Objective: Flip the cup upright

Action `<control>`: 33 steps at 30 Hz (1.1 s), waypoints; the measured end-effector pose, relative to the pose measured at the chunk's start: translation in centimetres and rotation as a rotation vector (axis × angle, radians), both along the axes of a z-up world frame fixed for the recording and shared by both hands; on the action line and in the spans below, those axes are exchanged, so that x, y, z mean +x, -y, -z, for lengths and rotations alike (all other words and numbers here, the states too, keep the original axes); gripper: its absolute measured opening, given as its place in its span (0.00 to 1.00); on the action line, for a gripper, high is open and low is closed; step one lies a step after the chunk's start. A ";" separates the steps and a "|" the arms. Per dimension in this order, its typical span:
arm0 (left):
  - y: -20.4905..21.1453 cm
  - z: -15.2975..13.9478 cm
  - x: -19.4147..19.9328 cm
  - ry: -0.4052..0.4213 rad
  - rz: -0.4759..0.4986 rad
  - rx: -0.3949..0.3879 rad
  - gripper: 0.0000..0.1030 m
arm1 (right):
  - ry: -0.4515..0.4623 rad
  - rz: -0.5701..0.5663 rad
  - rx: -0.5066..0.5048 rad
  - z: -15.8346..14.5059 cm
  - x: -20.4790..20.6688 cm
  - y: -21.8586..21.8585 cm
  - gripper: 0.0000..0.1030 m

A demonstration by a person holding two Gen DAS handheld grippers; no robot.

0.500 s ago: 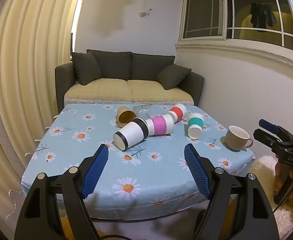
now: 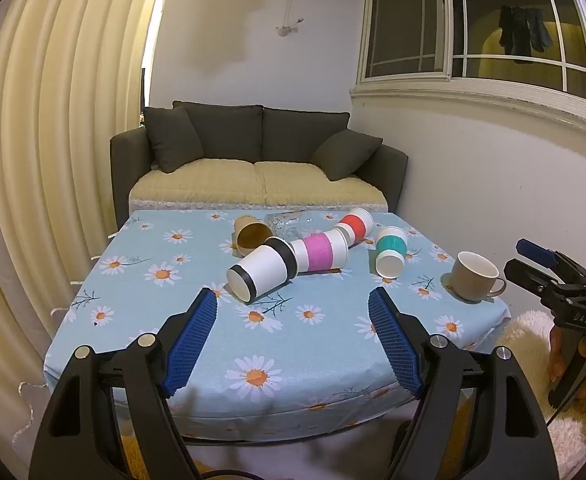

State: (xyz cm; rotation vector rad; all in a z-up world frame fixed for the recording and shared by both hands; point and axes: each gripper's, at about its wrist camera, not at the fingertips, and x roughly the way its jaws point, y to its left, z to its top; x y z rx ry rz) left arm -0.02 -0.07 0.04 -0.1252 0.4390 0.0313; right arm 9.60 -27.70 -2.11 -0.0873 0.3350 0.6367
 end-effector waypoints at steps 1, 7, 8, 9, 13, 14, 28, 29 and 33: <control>0.0 0.0 0.0 -0.001 0.000 0.000 0.74 | 0.001 0.000 -0.001 0.0 0.0 0.0 0.95; -0.4 -0.5 -0.4 0.000 -0.001 0.000 0.74 | 0.000 -0.001 -0.001 0.1 0.1 -0.1 0.95; -0.3 -0.5 -0.4 0.000 -0.001 0.001 0.74 | 0.001 0.000 -0.001 0.1 0.1 -0.2 0.95; -0.4 -0.5 -0.4 0.000 -0.001 0.000 0.74 | 0.001 -0.001 -0.002 0.1 0.1 -0.2 0.95; -0.1 -0.5 -0.3 0.000 -0.002 0.001 0.74 | 0.005 0.001 -0.001 0.0 -0.2 0.1 0.95; -0.1 -0.5 -0.3 0.001 -0.001 0.000 0.74 | 0.005 0.001 -0.001 0.0 -0.2 0.1 0.95; -0.1 -0.5 -0.3 0.002 -0.001 0.001 0.74 | 0.005 0.003 -0.005 -0.1 -0.3 0.0 0.95; -0.1 -0.5 -0.3 0.002 -0.002 0.000 0.74 | 0.004 0.003 -0.006 -0.1 -0.3 0.0 0.95; -0.1 -0.6 -0.4 0.002 -0.002 0.000 0.74 | 0.003 0.002 -0.007 0.0 -0.2 -0.1 0.95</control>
